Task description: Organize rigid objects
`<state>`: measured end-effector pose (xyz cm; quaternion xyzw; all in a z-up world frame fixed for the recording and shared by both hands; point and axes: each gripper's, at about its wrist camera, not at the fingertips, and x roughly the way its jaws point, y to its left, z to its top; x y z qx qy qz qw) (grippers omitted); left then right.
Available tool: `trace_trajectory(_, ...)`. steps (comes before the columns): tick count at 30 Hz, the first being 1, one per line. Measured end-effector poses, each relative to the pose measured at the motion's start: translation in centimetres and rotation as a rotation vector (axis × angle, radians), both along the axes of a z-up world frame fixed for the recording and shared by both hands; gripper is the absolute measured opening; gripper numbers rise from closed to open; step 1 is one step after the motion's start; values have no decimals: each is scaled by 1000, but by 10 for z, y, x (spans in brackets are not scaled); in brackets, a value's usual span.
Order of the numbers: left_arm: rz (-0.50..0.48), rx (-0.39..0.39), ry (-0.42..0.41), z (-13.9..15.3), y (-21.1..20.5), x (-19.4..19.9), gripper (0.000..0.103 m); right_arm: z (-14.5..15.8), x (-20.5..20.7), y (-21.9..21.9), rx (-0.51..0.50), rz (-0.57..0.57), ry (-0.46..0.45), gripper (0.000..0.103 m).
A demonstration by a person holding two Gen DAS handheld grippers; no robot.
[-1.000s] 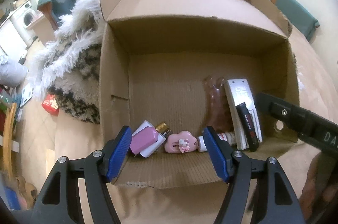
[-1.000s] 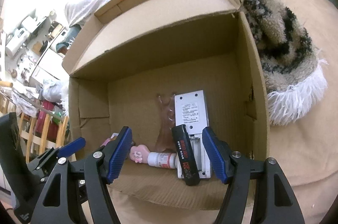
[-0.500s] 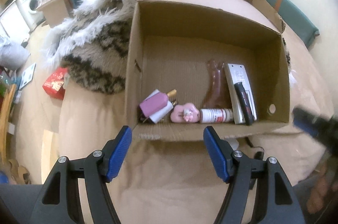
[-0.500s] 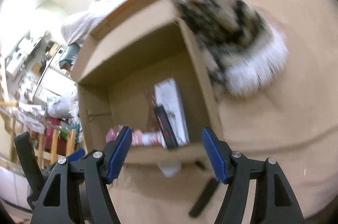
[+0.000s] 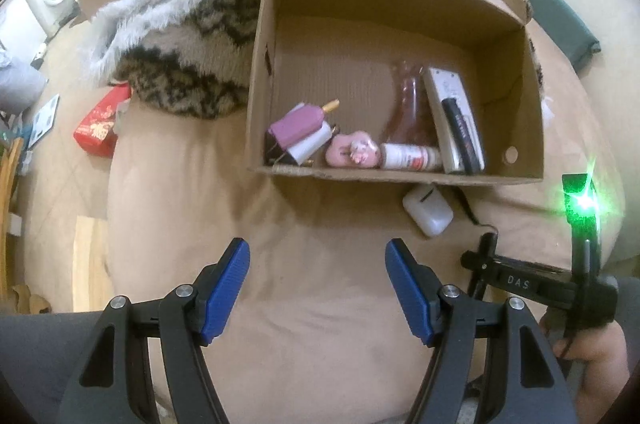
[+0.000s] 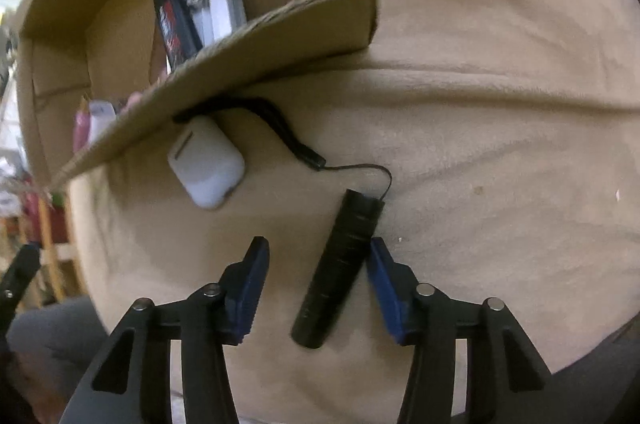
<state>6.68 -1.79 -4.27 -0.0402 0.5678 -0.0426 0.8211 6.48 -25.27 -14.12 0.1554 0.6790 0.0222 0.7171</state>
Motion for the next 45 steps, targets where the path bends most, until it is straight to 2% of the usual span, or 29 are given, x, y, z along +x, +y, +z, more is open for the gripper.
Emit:
trace_trajectory(2, 16, 1, 10, -3, 2, 1, 67, 1, 0, 4, -50, 27, -12, 29)
trace_trajectory(5, 40, -25, 26, -4, 7, 4, 67, 4, -1, 10, -61, 57, -34, 23)
trace_trajectory(8, 69, -41, 32, -4, 12, 7, 67, 11, -9, 24, -13, 96, -58, 21)
trace_trajectory(14, 145, -40, 46, -7, 27, 13, 67, 27, -20, 91, 105, 296, -129, 21)
trace_trajectory(17, 191, -13, 23, -5, 37, 15, 67, 32, -14, 116, 190, 319, -162, 21)
trace_trajectory(22, 240, 1, 34, -10, 50, 19, 67, 14, 1, 123, 228, 285, -117, 21)
trace_trajectory(26, 223, 13, 59, -19, 44, 20, 67, 4, 1, 109, 292, 223, -46, 24)
trace_trajectory(27, 214, 21, 61, -21, 41, 20, 68, 5, 1, 102, 302, 204, -39, 27)
trace_trajectory(29, 190, 35, 74, -28, 34, 21, 67, 16, 0, 82, 319, 152, -32, 48)
trace_trajectory(30, 180, 35, 82, -31, 31, 21, 67, 23, -1, 69, 313, 121, -38, 52)
trace_trajectory(34, 115, 9, 153, -51, 13, 18, 67, 48, -1, 9, 245, -54, -116, 53)
trace_trajectory(37, 66, -23, 195, -65, -3, 15, 67, 44, 1, -23, 248, -141, -111, 53)
trace_trajectory(39, 25, -32, 212, -73, -16, 14, 67, 36, 10, -30, 258, -163, -99, 53)
trace_trajectory(42, -47, 5, 244, -89, -34, 14, 66, 31, 16, -23, 247, -140, -97, 53)
trace_trajectory(45, -56, 58, 225, -95, -37, 17, 54, 26, 25, -12, 234, -115, -98, 53)
